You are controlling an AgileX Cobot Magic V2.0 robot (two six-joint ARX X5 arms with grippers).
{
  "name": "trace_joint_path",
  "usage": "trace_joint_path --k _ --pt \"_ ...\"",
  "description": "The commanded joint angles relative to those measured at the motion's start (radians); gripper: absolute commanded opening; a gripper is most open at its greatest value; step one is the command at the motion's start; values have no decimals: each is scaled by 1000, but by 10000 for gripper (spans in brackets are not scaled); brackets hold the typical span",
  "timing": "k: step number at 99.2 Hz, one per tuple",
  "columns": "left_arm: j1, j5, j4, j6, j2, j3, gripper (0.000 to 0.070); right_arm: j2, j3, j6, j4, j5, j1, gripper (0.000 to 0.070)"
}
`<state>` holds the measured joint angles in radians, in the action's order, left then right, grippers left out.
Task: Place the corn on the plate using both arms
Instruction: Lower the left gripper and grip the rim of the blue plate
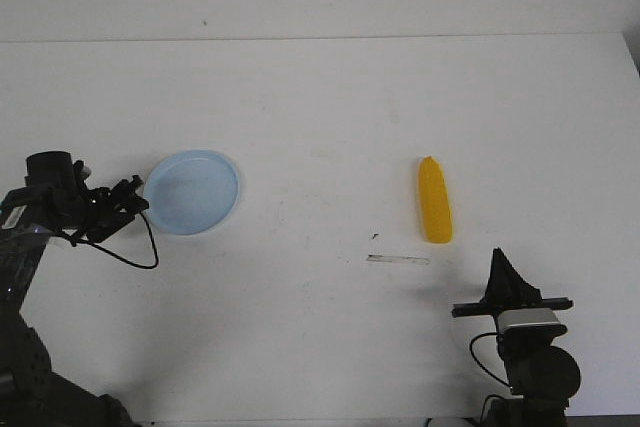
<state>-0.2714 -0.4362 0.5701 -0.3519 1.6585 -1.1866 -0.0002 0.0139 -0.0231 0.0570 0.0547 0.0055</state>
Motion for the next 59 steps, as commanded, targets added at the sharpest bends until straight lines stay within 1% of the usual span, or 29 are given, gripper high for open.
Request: trace_joint_path --k 1,26,35,38,46,50,59 --pt "-2 -3 -5 -1 32 -16 288 2 -1 -2 11 -2 1 7" --pt "35 -2 -37 -1 72 -16 286 2 -1 -2 11 -2 1 7" --pt "50 -2 -51 -1 74 -16 276 2 -1 -2 11 -2 1 7" --pt "52 0 -53 -1 74 -16 261 2 -1 -2 11 -2 1 7" --pt "57 27 -53 -2 75 -16 152 2 -1 -2 11 -2 1 7" --pt "57 48 -53 -1 75 -16 110 2 -1 -2 11 -2 1 7" --pt "57 74 -53 -1 75 -16 106 2 -1 -2 11 -2 1 7"
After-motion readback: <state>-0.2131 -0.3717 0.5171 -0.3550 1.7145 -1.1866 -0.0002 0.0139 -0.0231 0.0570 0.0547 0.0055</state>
